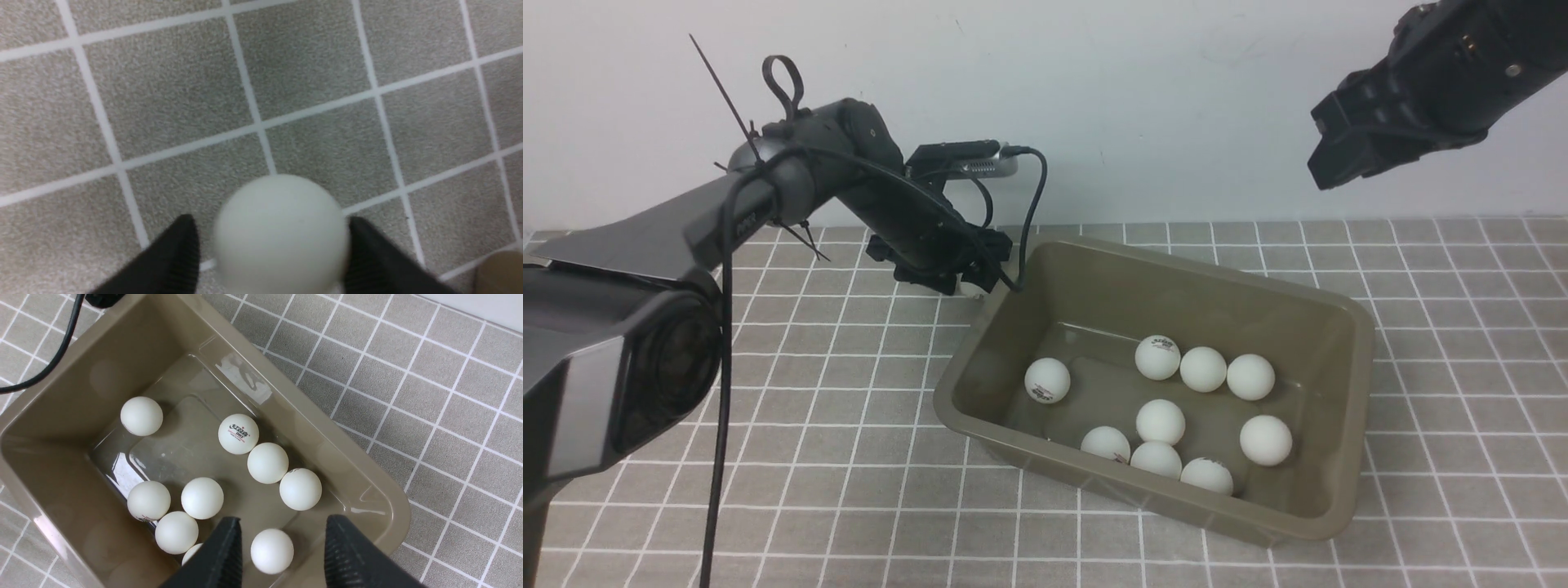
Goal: Put the table tennis balls into the box on the grey coffee tablecloth.
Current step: 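Reach for and grasp a ping pong ball on the table beside the basket, then drop the ball into the bin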
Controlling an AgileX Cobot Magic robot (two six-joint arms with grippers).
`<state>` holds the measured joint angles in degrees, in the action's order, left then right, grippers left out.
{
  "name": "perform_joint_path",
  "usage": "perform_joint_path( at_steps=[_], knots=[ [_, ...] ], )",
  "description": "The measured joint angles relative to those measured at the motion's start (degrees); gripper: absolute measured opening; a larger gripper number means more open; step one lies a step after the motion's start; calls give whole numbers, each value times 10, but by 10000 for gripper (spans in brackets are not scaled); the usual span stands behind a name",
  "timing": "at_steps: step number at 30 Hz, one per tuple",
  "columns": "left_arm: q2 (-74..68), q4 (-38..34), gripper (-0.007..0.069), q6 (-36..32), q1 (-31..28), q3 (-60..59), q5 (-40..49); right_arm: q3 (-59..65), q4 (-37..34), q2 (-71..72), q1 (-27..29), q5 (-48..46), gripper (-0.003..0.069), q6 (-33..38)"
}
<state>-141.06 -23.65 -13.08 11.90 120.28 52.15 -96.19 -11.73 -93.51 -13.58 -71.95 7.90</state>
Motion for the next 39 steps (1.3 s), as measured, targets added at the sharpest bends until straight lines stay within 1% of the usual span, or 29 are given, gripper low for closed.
perform_joint_path(
  at_steps=[1, 2, 5, 7, 9, 10, 11, 15, 16, 18, 19, 20, 21, 22, 23, 24, 25, 26, 27, 28, 29, 30, 35, 38, 39],
  knots=[
    [0, 0, 348, 0, 0, 0, 1, 0, 0, 0, 0, 0, 264, 0],
    [0, 2, 343, -1, 0, 4, 5, 0, 0, 0, 0, 0, 264, 0],
    [2, 28, 349, -1, -1, 24, 48, 0, 1, 0, 0, 0, 264, 0],
    [12, 70, 349, 6, -1, 54, 101, 0, 9, 0, 0, 0, 264, -1],
    [20, 87, 349, 9, -2, 72, 127, 0, 12, 0, 0, 0, 264, -5],
    [40, 109, 349, 12, -4, 102, 161, 0, 17, 0, 0, 0, 264, -7],
    [59, 113, 349, 15, -4, 122, 170, 0, 28, 0, 0, 0, 264, -9],
    [137, 85, 349, 20, 8, 143, 182, 16, 91, 10, 0, 1, 264, -39],
    [158, 75, 349, 20, 23, 146, 182, 29, 123, 17, 1, 1, 264, -63],
    [176, 67, 349, 21, 49, 147, 184, 61, 155, 32, 10, 2, 260, -94],
    [178, 66, 349, 21, 52, 147, 185, 64, 155, 34, 11, 2, 259, -96],
    [182, 64, 349, 25, 76, 137, 185, 104, 165, 51, 27, 2, 247, -108],
    [182, 64, 349, 25, 79, 135, 185, 104, 166, 51, 29, 2, 244, -108],
    [182, 64, 349, 25, 103, 114, 186, 145, 161, 68, 51, 4, 222, -115],
    [178, 65, 349, 25, 112, 101, 186, 173, 153, 79, 66, 11, 202, -118],
    [176, 66, 349, 25, 117, 94, 187, 185, 151, 84, 70, 13, 198, -118],
    [170, 68, 349, 25, 128, 79, 189, 214, 138, 96, 86, 26, 174, -119],
    [163, 71, 349, 25, 137, 66, 190, 236, 126, 105, 99, 40, 146, -119],
    [150, 76, 349, 25, 149, 53, 190, 277, 101, 121, 123, 68, 102, -118],
    [146, 76, 349, 25, 152, 51, 192, 281, 95, 122, 128, 76, 89, -117],
    [131, 79, 349, 23, 161, 47, 192, 319, 74, 131, 146, 103, 38, -111],
    [118, 80, 349, 21, 166, 45, 192, 341, 58, 132, 158, 126, 10, -105],
    [88, 81, 349, 21, 170, 45, 191, 384, 33, 124, 170, 169, -11, -103],
    [76, 90, 402, 23, 170, 45, 191, 389, -4, 106, 168, 197, -13, -88],
    [75, 94, 440, 25, 170, 47, 191, 389, -17, 99, 166, 207, -13, -79]
  ],
)
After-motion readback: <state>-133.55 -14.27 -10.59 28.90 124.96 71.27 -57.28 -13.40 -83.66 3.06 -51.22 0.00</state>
